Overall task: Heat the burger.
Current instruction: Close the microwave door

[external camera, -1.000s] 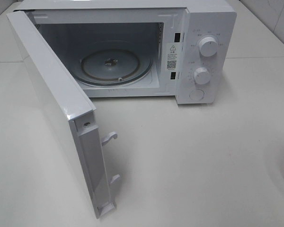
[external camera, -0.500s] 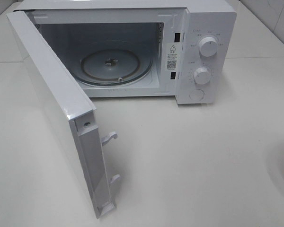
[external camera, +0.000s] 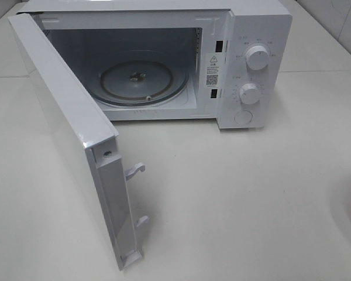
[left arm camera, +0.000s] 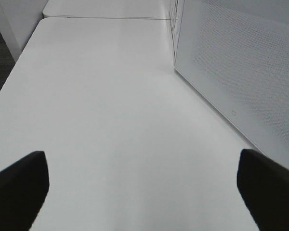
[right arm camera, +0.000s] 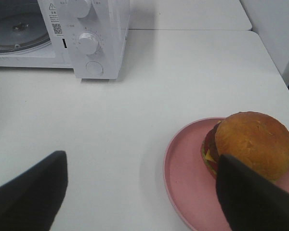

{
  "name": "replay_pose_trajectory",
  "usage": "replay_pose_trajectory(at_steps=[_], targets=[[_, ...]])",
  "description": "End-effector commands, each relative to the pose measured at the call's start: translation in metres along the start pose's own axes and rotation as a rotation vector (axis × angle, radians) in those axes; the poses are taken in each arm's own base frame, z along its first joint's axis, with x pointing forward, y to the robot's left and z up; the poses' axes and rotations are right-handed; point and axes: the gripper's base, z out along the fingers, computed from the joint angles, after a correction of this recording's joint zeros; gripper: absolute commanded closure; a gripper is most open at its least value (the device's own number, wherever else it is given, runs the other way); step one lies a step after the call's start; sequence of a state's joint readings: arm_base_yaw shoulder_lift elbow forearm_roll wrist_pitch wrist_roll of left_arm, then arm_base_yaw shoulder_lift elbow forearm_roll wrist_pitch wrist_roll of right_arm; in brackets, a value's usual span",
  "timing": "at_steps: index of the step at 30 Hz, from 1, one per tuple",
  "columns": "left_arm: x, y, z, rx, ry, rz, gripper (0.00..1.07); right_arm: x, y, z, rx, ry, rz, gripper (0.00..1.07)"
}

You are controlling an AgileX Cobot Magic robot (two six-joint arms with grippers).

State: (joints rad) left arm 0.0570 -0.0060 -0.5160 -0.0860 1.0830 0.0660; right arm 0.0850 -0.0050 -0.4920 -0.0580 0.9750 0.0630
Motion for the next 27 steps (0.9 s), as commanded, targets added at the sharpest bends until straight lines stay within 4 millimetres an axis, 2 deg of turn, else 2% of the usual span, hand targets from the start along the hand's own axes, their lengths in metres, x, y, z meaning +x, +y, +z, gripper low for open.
replay_pose_trajectory(at_steps=[1,7,9,10,12,15,17,18,20,21,23,24,25,27], targets=[[-0.006,-0.002,-0.004,0.013,-0.055,-0.015,0.09,0.002,0.0,-0.004,0.003,-0.046,-0.003,0.31],[-0.014,-0.001,-0.007,0.005,-0.126,-0.013,0.15,0.002,0.0,-0.004,0.003,-0.046,-0.003,0.31],[-0.022,-0.001,-0.008,-0.001,-0.21,-0.013,0.29,0.002,0.0,-0.004,0.003,-0.046,-0.003,0.31],[-0.022,-0.001,-0.008,-0.001,-0.21,-0.013,0.29,0.002,0.0,-0.004,0.003,-0.046,-0.003,0.31],[-0.026,0.0,-0.008,-0.005,-0.267,-0.014,0.55,0.002,0.0,-0.004,0.003,-0.046,-0.003,0.31],[-0.027,0.0,-0.007,-0.006,-0.286,-0.015,0.61,0.002,0.0,-0.004,0.003,-0.046,-0.004,0.31],[-0.026,0.002,0.006,-0.014,-0.336,-0.02,0.89,0.002,0.0,-0.004,0.003,-0.046,-0.004,0.31],[-0.026,0.002,0.006,-0.014,-0.336,-0.02,0.89,0.002,0.0,-0.004,0.003,-0.046,-0.004,0.31],[-0.026,0.004,0.019,-0.019,-0.362,-0.028,1.06,0.002,0.0,-0.004,0.003,-0.046,-0.004,0.31],[-0.026,0.004,0.019,-0.019,-0.362,-0.028,1.06,0.002,0.0,-0.004,0.003,-0.046,-0.004,0.31],[-0.025,0.006,0.036,-0.026,-0.357,-0.036,1.07,0.002,0.0,-0.004,0.003,-0.046,-0.004,0.31],[-0.025,0.006,0.036,-0.026,-0.357,-0.036,1.07,0.002,0.0,-0.004,0.003,-0.046,-0.004,0.31],[-0.026,0.007,0.047,-0.032,-0.365,-0.04,1.07,0.002,0.0,-0.004,0.003,-0.046,-0.004,0.31],[-0.026,0.008,0.053,-0.036,-0.37,-0.043,1.07,0.002,0.0,-0.004,0.003,-0.046,-0.004,0.31]])
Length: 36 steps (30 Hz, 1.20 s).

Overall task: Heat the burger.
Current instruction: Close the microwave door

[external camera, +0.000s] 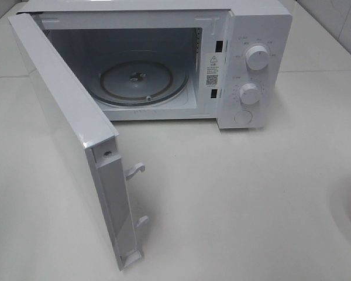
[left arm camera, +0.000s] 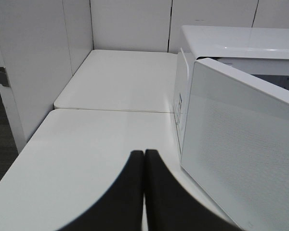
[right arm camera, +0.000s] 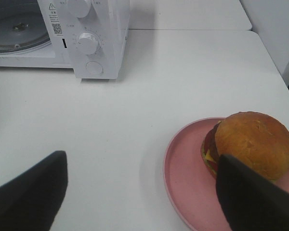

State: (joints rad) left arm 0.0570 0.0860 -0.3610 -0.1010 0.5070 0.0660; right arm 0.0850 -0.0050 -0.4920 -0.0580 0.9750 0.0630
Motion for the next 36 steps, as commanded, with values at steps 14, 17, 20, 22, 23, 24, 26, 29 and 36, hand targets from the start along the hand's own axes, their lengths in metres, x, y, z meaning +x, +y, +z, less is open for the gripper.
replay_pose_trajectory(at_steps=[14,17,20,22,23,24,26,29,36], targets=[[0.016,0.011,0.074,-0.072,-0.148,-0.019,1.07,0.002,0.0,-0.004,0.003,-0.046,-0.004,0.31],[0.018,0.013,0.09,-0.085,-0.159,-0.012,1.07,0.002,0.0,-0.004,0.003,-0.046,-0.004,0.31],[0.019,0.014,0.102,-0.085,-0.166,0.003,1.07,0.002,0.0,-0.004,0.003,-0.046,-0.004,0.31],[0.02,0.014,0.106,-0.084,-0.167,0.002,1.07,0.002,0.0,-0.004,0.003,-0.046,-0.004,0.31],[0.023,0.014,0.113,-0.075,-0.16,-0.013,1.07,0.002,0.0,-0.004,0.003,-0.046,-0.004,0.31],[0.025,0.013,0.117,-0.068,-0.154,-0.025,1.07,0.002,0.0,-0.004,0.003,-0.046,-0.004,0.31],[0.027,0.012,0.125,-0.052,-0.139,-0.04,1.07,0.002,0.0,-0.004,0.003,-0.046,-0.004,0.31],[0.025,0.008,0.14,-0.002,-0.119,-0.017,1.07,0.002,0.0,-0.004,0.003,-0.046,-0.004,0.31],[0.033,-0.003,0.166,0.13,-0.086,0.006,1.07,0.002,0.0,-0.004,0.003,-0.046,-0.004,0.31]])
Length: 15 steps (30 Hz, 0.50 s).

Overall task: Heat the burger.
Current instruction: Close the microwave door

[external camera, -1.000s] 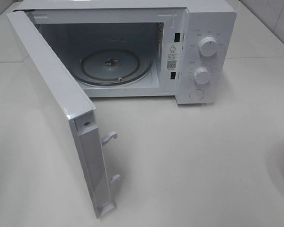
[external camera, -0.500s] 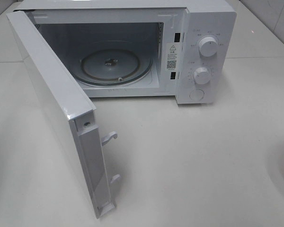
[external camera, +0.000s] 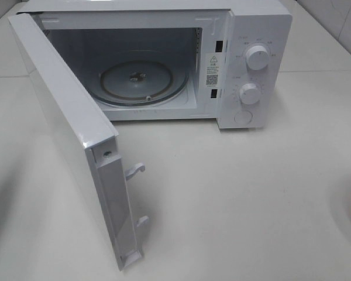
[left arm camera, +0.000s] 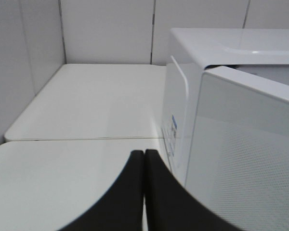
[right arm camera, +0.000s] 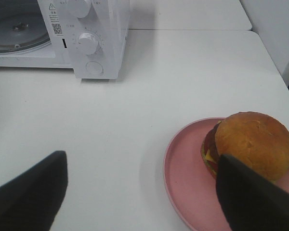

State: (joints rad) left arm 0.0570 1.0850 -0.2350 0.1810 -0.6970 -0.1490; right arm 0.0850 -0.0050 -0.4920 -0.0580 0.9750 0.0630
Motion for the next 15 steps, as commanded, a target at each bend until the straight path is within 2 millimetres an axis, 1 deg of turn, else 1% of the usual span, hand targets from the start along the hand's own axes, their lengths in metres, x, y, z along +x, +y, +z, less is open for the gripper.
replay_pose_trajectory(at_steps=[1,2,5,7,8,10,13,15], targets=[[0.005,-0.009,0.017,0.116,-0.007,-0.029,1.07,0.002,0.0,-0.004,0.003,-0.046,-0.004,0.31],[0.01,-0.013,0.023,0.171,0.008,-0.031,1.07,0.002,0.0,-0.004,0.003,-0.046,-0.004,0.31],[0.012,-0.015,0.026,0.202,0.012,-0.028,1.07,0.002,0.0,-0.004,0.003,-0.046,-0.004,0.31],[0.014,-0.02,0.034,0.268,0.024,-0.015,1.07,0.002,0.0,-0.004,0.003,-0.046,-0.004,0.31],[0.014,-0.02,0.034,0.268,0.024,-0.015,1.07,0.002,0.0,-0.004,0.003,-0.046,-0.004,0.31],[0.014,-0.022,0.043,0.303,0.038,-0.044,1.07,0.002,0.0,-0.004,0.003,-0.046,-0.004,0.31],[0.014,-0.023,0.044,0.31,0.041,-0.047,1.07,0.002,0.0,-0.004,0.003,-0.046,-0.004,0.31],[0.015,-0.034,0.05,0.35,0.057,-0.038,1.07,0.002,0.0,-0.004,0.003,-0.046,-0.004,0.31]])
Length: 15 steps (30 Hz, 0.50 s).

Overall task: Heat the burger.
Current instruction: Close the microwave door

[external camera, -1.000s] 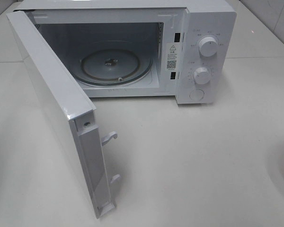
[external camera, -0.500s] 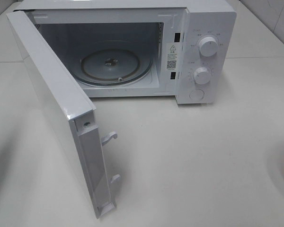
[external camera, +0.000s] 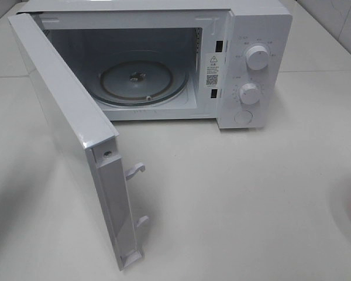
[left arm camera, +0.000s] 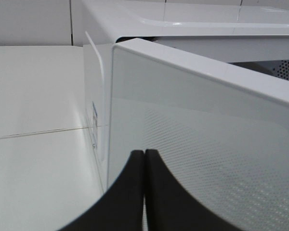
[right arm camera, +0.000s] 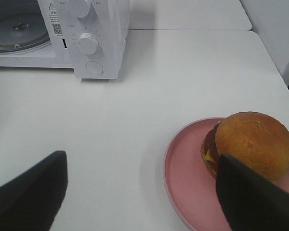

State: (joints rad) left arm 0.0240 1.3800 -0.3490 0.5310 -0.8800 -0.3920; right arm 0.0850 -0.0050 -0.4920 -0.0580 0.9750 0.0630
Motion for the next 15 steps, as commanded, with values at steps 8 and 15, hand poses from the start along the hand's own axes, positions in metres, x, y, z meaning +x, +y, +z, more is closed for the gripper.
replay_pose_trajectory(at_steps=[8,15], targets=[[0.001,-0.034,0.03,0.038,0.018,0.002,1.07,0.002,0.0,-0.004,0.003,-0.046,-0.004,0.31],[0.008,-0.056,0.041,0.06,0.037,0.034,1.07,0.002,0.0,-0.004,0.003,-0.045,-0.004,0.31]])
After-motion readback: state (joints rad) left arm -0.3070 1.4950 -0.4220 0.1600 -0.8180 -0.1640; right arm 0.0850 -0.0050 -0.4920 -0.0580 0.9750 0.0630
